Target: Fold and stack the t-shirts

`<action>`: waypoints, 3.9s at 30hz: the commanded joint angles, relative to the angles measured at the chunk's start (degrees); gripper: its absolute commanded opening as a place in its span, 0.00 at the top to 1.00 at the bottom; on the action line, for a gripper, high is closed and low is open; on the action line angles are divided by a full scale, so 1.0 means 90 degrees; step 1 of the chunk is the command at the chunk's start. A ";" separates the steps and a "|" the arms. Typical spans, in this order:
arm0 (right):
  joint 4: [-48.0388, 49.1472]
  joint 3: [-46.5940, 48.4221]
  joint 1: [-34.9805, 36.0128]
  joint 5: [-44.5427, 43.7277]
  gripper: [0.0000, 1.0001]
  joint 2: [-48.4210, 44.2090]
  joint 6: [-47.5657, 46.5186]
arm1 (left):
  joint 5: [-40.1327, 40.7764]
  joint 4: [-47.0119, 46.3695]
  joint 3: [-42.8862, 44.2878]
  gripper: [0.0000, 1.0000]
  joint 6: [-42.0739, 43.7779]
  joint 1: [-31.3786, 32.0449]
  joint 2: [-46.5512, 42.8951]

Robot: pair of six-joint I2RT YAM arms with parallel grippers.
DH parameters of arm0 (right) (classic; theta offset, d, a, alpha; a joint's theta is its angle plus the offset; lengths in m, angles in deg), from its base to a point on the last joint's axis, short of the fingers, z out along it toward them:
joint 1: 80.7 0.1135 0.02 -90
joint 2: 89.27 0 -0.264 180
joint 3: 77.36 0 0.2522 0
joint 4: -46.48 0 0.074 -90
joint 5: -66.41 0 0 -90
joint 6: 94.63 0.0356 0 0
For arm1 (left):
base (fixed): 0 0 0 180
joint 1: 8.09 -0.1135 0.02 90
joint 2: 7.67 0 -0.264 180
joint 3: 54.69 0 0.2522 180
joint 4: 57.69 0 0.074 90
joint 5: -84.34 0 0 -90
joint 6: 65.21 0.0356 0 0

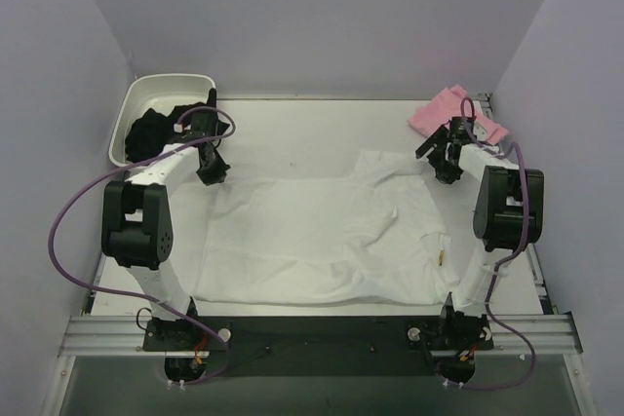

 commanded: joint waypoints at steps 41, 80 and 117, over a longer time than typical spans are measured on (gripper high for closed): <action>-0.0573 0.1282 0.0328 0.0664 0.63 0.1308 0.0580 | 0.0034 -0.0162 -0.0043 1.00 -0.0037 -0.0082 -0.0155; 0.0336 -0.0046 0.1148 -0.0108 1.00 -0.1680 -0.0552 | 0.0005 -0.0113 -0.0600 1.00 0.0100 -0.0258 -0.1386; -0.3913 0.4768 0.0836 -0.1506 0.39 0.2480 -0.1705 | -0.0249 -0.0367 -0.0698 1.00 0.0188 -0.0249 -0.1015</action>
